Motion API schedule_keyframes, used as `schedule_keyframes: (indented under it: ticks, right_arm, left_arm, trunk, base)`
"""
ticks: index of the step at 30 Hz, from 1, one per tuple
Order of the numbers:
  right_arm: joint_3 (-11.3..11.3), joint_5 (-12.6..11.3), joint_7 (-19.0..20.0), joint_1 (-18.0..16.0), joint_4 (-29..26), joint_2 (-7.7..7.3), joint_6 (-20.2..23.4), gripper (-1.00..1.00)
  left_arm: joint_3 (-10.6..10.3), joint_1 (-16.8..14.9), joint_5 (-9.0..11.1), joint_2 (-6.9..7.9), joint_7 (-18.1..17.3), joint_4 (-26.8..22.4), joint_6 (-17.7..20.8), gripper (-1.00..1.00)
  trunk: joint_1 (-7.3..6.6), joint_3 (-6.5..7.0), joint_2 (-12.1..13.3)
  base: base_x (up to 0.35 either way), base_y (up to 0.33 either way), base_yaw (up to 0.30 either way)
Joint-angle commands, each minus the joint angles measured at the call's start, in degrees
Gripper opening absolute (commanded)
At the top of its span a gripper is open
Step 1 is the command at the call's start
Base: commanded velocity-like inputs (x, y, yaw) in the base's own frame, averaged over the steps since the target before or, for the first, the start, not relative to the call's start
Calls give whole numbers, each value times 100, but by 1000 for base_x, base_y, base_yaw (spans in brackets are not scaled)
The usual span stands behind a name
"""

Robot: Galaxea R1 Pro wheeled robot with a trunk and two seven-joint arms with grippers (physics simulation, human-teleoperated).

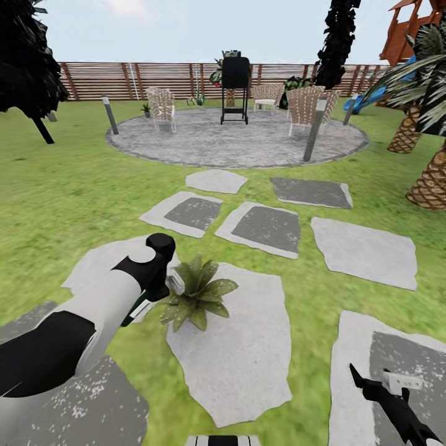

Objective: Pick up the pesticide atomizer in the garden and spray insectifuge to fully cover both potted plants in the garden.

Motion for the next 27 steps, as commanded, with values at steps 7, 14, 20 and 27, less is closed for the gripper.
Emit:
schedule_keyframes:
  ticks: [7, 14, 20, 27]
  right_arm:
    - [-38, 18, 50, -7, 8, 4, -16, 100]
    - [-38, 18, 50, -7, 15, 10, -15, 100]
    - [-38, 18, 50, -7, 15, 12, -15, 100]
    - [-38, 18, 50, -7, 15, 8, -16, 100]
  left_arm:
    - [-8, 197, -70, 61, -58, -8, 52, -100]
    - [15, 574, -77, 103, -58, -11, 64, -100]
    - [34, 585, -76, 111, -58, -76, 81, -100]
    - [28, 577, -76, 104, -58, -90, 103, -100]
  trunk:
    - [-1, -5, -2]
    - [-1, -5, -2]
    - [-1, -5, -2]
    - [-1, -5, -2]
  base:
    - [0, -225, 0]
    - [0, -12, 64]
    - [0, 0, 217]
    - [1, 0, 31]
